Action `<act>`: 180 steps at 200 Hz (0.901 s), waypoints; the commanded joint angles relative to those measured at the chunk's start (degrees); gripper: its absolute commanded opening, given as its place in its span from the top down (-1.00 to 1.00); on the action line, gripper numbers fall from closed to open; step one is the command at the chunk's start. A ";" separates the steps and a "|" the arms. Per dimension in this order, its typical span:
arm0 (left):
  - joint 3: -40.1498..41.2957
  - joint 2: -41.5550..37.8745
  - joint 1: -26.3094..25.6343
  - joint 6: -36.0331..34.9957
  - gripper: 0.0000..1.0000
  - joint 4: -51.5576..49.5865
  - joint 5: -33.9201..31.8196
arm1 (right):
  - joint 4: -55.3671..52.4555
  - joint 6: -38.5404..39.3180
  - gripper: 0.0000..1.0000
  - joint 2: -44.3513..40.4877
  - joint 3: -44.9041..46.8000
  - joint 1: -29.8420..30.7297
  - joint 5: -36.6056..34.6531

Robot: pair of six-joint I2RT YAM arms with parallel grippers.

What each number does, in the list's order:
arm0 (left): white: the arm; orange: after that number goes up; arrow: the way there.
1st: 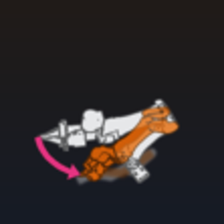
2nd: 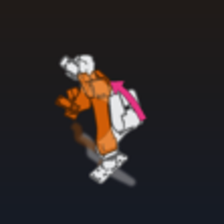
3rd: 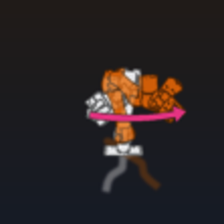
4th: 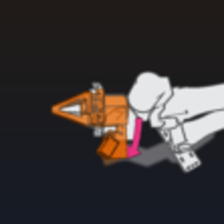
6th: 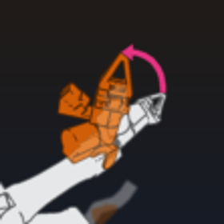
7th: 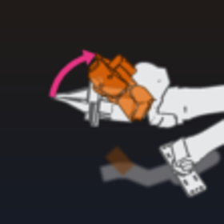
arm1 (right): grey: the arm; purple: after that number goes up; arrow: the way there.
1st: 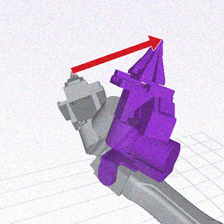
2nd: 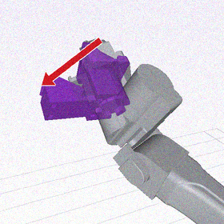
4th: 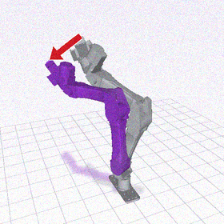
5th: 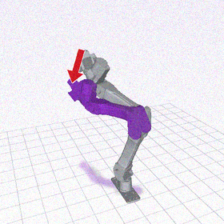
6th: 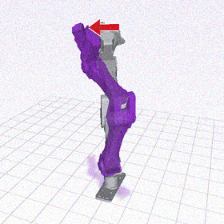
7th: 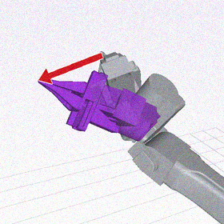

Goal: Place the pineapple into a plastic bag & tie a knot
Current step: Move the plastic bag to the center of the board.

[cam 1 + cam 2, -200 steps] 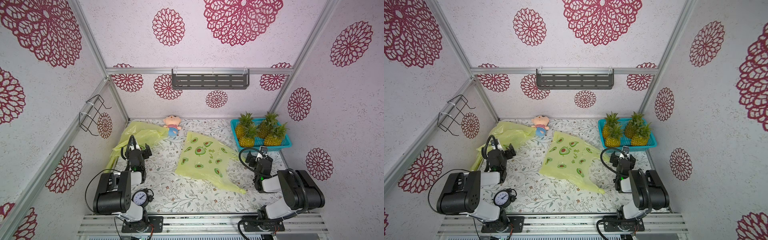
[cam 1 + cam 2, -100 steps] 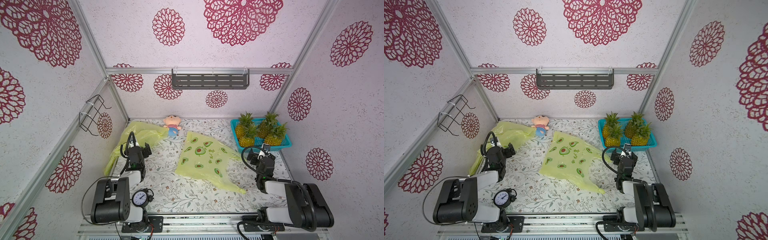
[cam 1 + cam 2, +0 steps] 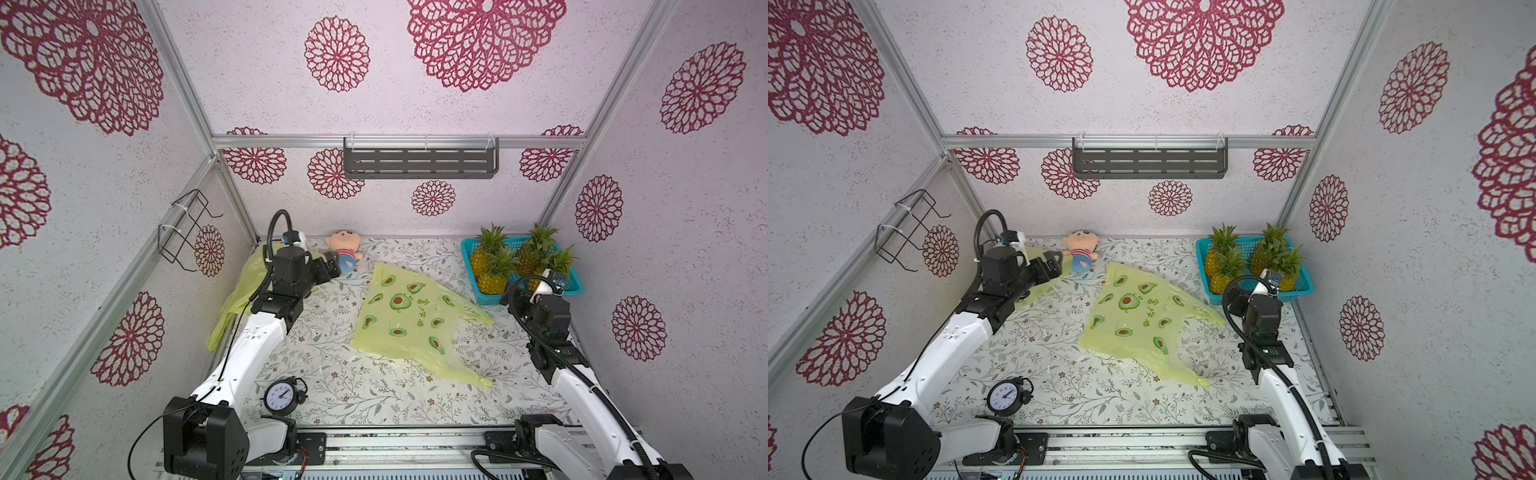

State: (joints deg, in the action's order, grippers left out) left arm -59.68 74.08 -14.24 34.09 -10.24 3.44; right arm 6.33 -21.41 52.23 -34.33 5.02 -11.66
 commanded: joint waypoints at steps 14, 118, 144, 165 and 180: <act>-1.62 4.13 -10.43 16.53 -0.99 -5.50 9.51 | -13.16 -7.46 -0.98 5.56 -9.01 4.16 6.55; -0.34 25.18 -16.22 21.67 -0.83 -4.57 14.46 | -9.60 -11.61 -0.98 19.00 -15.63 12.34 9.16; -0.21 27.19 -16.00 16.47 -0.83 -7.63 8.13 | -9.49 -11.36 -0.98 19.83 -15.95 12.74 10.08; 0.78 28.63 -14.72 14.37 -0.84 -9.05 6.61 | -9.48 -11.22 -0.98 20.75 -16.21 12.83 9.97; 1.52 28.26 -13.74 12.12 -0.84 -10.89 3.96 | -9.36 -11.34 -0.98 21.46 -16.39 12.91 10.00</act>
State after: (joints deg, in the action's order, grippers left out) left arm -59.66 101.71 -29.58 50.76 -17.80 13.08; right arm -4.47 -31.64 72.93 -48.82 17.58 -2.24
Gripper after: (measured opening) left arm 0.918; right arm 0.989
